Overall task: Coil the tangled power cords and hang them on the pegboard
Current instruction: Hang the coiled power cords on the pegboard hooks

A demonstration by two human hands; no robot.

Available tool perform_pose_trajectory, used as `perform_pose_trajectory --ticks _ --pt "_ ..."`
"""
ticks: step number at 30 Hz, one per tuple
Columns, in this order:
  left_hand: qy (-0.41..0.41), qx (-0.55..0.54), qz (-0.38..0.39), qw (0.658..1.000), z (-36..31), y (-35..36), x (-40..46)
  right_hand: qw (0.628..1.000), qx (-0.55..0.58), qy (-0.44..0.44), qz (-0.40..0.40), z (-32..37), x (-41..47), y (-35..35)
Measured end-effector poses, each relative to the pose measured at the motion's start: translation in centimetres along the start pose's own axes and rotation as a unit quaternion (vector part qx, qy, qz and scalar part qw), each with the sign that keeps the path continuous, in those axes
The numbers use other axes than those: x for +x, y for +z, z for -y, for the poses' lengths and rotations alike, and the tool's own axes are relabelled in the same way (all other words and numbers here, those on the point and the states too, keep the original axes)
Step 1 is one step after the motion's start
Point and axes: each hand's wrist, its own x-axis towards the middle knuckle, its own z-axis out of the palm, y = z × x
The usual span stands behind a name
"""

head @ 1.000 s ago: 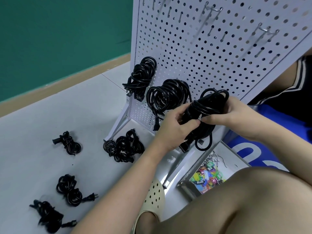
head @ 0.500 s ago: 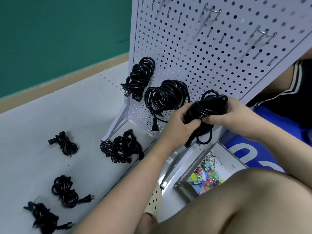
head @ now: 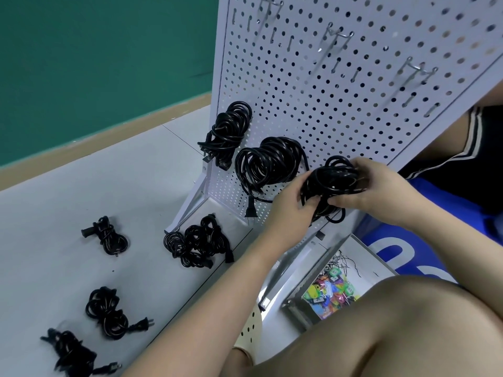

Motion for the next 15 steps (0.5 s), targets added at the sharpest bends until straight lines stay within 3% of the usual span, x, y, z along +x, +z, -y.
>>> perform_pose_trajectory --ticks 6,11,13,15 --pt "0.003 0.047 0.018 0.999 -1.6 -1.4 -2.1 0.999 -0.033 0.010 -0.018 1.6 -1.8 -1.3" --pt "0.028 0.066 0.014 0.997 -3.8 -6.1 -3.8 0.983 -0.050 -0.097 -0.144 7.0 -5.5 -0.6" --pt "0.026 0.054 -0.035 0.998 -4.5 -9.5 -4.1 0.981 0.007 -0.142 -0.131 10.0 -6.2 1.8" --pt "0.005 0.029 -0.102 0.994 -4.6 -13.8 -4.5 0.981 0.079 -0.166 -0.058 12.3 -6.0 5.7"
